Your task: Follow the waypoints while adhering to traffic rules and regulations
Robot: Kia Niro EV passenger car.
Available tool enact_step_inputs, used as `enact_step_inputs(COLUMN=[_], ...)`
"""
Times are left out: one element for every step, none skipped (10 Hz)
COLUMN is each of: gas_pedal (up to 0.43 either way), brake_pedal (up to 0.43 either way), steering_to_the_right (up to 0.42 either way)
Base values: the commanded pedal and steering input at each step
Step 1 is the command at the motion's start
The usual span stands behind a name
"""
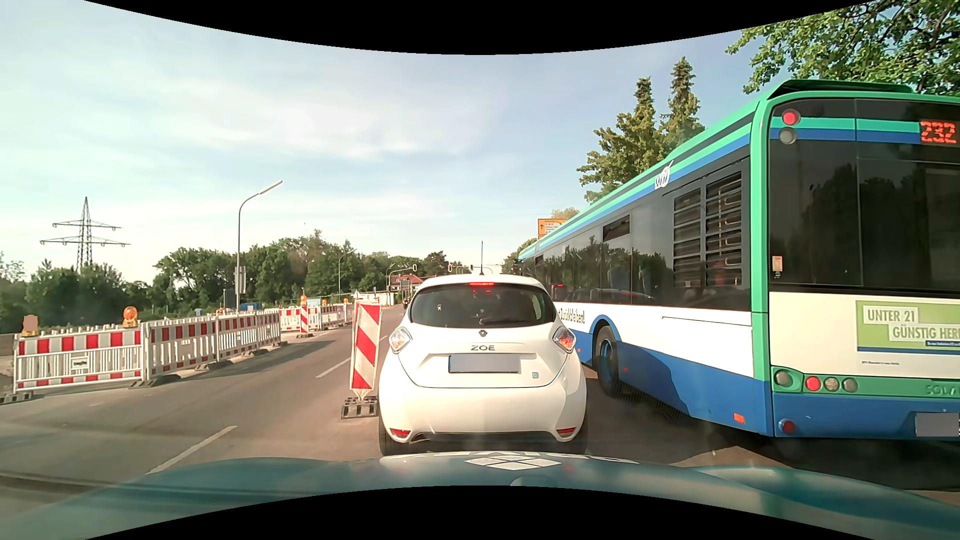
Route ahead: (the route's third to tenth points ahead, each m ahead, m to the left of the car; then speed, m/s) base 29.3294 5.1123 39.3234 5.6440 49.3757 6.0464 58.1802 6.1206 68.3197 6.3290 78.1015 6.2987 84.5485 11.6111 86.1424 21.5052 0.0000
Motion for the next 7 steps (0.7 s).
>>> enact_step_inputs(gas_pedal=[0.0, 0.0, 0.0, 0.0, 0.0, 0.0, 0.0], brake_pedal=[0.268, 0.268, 0.268, 0.268, 0.268, 0.268, 0.268], steering_to_the_right=[-0.015, -0.015, -0.015, -0.015, -0.014, -0.015, -0.015])
